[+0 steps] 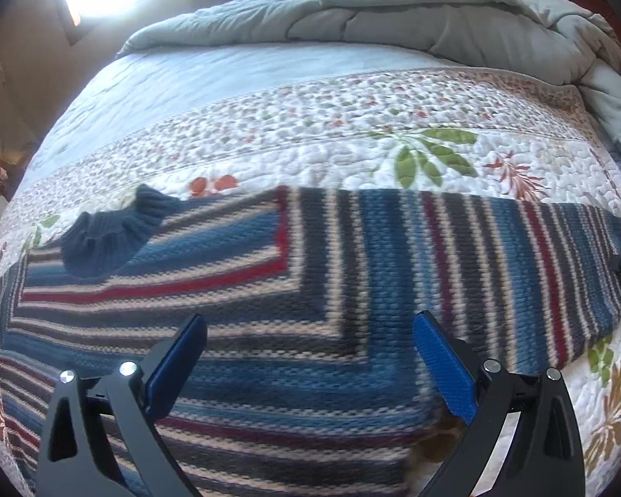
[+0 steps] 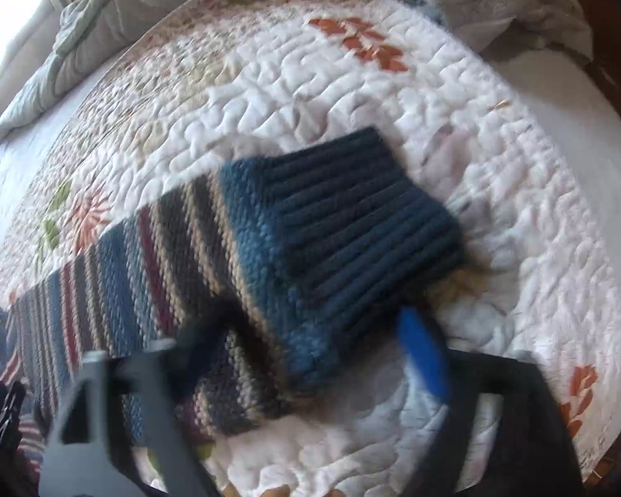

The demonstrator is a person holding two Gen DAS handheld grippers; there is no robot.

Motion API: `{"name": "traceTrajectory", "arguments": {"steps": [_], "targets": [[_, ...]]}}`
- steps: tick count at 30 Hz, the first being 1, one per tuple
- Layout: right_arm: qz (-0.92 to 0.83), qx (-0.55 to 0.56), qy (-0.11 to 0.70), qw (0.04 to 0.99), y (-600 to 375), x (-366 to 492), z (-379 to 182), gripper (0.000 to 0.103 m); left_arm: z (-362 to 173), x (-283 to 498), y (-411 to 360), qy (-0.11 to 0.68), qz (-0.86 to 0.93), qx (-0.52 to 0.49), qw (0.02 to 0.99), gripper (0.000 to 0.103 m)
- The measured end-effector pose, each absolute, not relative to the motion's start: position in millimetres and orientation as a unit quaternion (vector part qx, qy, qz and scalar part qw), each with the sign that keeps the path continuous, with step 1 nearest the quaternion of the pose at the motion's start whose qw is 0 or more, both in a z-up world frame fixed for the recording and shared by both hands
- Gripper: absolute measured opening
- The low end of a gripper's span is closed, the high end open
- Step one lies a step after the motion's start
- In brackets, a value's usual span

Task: Fold small clothes
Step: 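Reach the right tool to a sleeve cuff and close on it, then carry the cuff across the sweater body with the right tool, then open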

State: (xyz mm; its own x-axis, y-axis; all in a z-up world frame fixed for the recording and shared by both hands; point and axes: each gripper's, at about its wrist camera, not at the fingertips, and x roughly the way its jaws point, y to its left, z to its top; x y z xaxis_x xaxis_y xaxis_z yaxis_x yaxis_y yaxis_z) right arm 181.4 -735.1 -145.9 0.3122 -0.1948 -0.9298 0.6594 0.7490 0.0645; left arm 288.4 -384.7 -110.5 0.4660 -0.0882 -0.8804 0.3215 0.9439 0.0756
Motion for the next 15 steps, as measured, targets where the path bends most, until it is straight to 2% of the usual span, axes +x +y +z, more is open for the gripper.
{"name": "traceTrajectory", "arguments": {"steps": [1,2,3,5,9,15], "targets": [[-0.271,0.230,0.513,0.781,-735,182,-144,0.037,-110,290,-379,0.502,-0.118,0.116,0.849,0.100],[-0.258,0.241,0.510,0.785,-735,183,-144,0.028,-109,291,-374,0.504,-0.116,0.113,0.849,0.100],[-0.244,0.261,0.505,0.786,-732,183,-141,0.013,-109,293,-370,0.506,-0.113,0.110,0.848,0.100],[-0.238,0.274,0.495,0.789,-726,183,-134,0.012,-108,298,-358,0.513,-0.104,0.104,0.846,0.100],[-0.203,0.219,0.477,0.827,-679,195,-97,0.012,-100,303,-329,0.511,-0.092,0.093,0.849,0.099],[-0.064,0.160,0.456,0.873,-548,225,-54,0.012,-82,307,-256,0.497,-0.053,0.075,0.863,0.100]]}}
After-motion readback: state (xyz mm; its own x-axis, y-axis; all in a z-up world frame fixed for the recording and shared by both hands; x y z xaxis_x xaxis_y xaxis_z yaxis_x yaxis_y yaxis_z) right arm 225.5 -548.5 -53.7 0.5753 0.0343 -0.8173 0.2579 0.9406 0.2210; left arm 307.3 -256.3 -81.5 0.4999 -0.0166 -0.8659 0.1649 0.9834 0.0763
